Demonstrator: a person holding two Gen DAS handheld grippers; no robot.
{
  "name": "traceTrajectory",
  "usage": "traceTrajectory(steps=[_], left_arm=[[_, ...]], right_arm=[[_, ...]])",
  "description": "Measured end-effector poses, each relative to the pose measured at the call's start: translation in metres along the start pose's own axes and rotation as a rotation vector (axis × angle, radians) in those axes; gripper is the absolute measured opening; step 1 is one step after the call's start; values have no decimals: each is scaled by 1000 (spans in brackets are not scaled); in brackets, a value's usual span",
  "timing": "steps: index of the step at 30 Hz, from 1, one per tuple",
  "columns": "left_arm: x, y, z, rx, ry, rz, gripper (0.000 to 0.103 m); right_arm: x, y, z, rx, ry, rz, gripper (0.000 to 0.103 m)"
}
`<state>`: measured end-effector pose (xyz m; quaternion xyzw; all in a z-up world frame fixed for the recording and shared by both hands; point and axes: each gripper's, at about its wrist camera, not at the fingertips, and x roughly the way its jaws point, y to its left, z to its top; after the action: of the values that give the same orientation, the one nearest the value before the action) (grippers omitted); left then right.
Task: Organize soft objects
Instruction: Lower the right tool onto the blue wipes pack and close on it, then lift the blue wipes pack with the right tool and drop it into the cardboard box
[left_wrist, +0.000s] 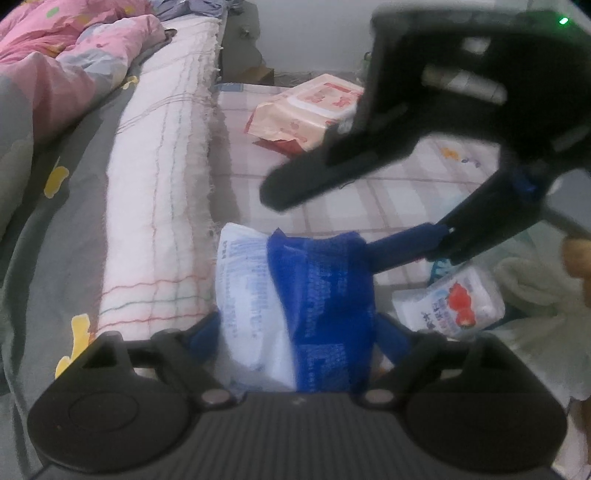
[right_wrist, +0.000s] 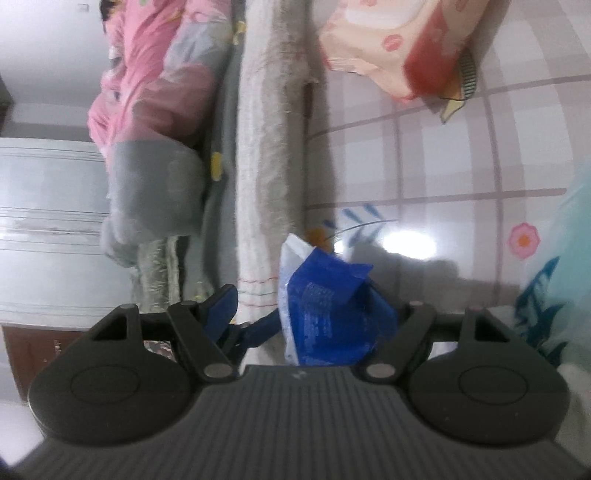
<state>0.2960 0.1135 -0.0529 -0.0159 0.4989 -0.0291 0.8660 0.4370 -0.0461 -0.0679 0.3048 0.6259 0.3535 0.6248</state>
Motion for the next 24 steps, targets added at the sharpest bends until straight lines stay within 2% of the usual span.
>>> traceTrajectory(steps=[3, 7, 11, 18, 20, 24], left_arm=[[3, -1, -1, 20, -2, 30, 79], [-1, 5, -2, -12, -19, 5, 72], [-15, 16, -2, -66, -58, -40, 71], [-66, 12, 4, -61, -171, -49, 71], [-84, 6, 5, -65, -198, -59, 71], [-120, -13, 2, -62, -246, -91, 71]], right_arm=[[-3, 6, -2, -14, -9, 28, 77], [-3, 4, -1, -2, -26, 46, 74], [-15, -2, -1, 7, -76, 31, 74], [-19, 14, -20, -44, -35, 77, 73], [-27, 24, -31, -73, -35, 109, 65], [-58, 40, -58, -141, -86, 139, 56]])
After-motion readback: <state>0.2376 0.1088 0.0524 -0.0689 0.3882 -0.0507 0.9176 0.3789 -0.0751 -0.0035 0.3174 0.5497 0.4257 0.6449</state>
